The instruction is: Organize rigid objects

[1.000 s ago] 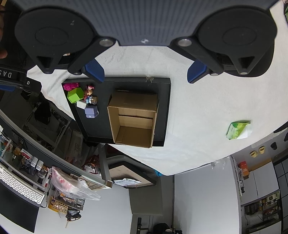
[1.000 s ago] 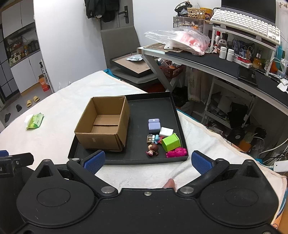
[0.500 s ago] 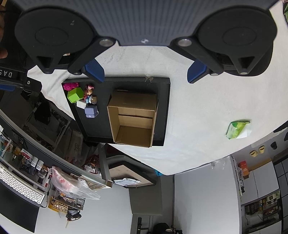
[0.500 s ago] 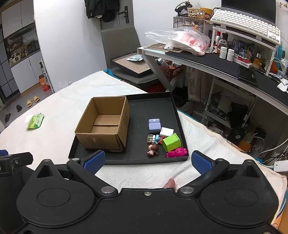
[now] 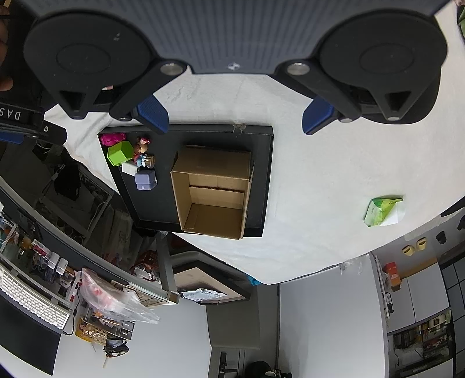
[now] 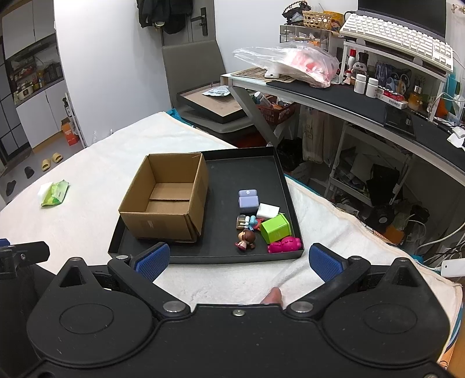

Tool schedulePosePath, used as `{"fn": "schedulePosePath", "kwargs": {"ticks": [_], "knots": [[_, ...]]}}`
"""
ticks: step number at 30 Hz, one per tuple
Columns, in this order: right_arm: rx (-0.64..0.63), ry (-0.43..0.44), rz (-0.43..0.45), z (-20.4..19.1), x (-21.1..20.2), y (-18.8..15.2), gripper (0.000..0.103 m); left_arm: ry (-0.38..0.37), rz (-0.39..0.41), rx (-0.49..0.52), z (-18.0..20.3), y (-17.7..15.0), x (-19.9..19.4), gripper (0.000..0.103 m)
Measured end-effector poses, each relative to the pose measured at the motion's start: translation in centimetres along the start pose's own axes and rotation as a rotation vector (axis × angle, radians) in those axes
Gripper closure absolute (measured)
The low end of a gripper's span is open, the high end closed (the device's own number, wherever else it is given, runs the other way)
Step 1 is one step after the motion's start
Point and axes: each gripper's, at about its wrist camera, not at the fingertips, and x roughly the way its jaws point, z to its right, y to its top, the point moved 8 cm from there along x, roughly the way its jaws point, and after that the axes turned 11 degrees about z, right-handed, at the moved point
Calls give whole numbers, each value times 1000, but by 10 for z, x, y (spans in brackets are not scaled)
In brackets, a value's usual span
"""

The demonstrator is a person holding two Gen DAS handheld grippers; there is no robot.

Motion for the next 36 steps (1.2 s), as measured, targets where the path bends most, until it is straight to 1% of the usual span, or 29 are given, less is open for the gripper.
{"fn": "schedulePosePath", "kwargs": {"ticks": [18,23,28,32,36], "knots": [[4,0,0,0,0,-1,0,-7,-4,4,4,0,2,5],[24,21,-6,1,0,1,0,-2,-6,9,6,-1,4,5],[23,19,-3,2,3,0,0,0,-11,24,8,-7,11,5],[23,14,-24,3,15,-6,0,-1,-29,34,10,-12,23,5],[38,24,-63,4,31,-14,0,8,-39,14,6,-12,40,5]]}}
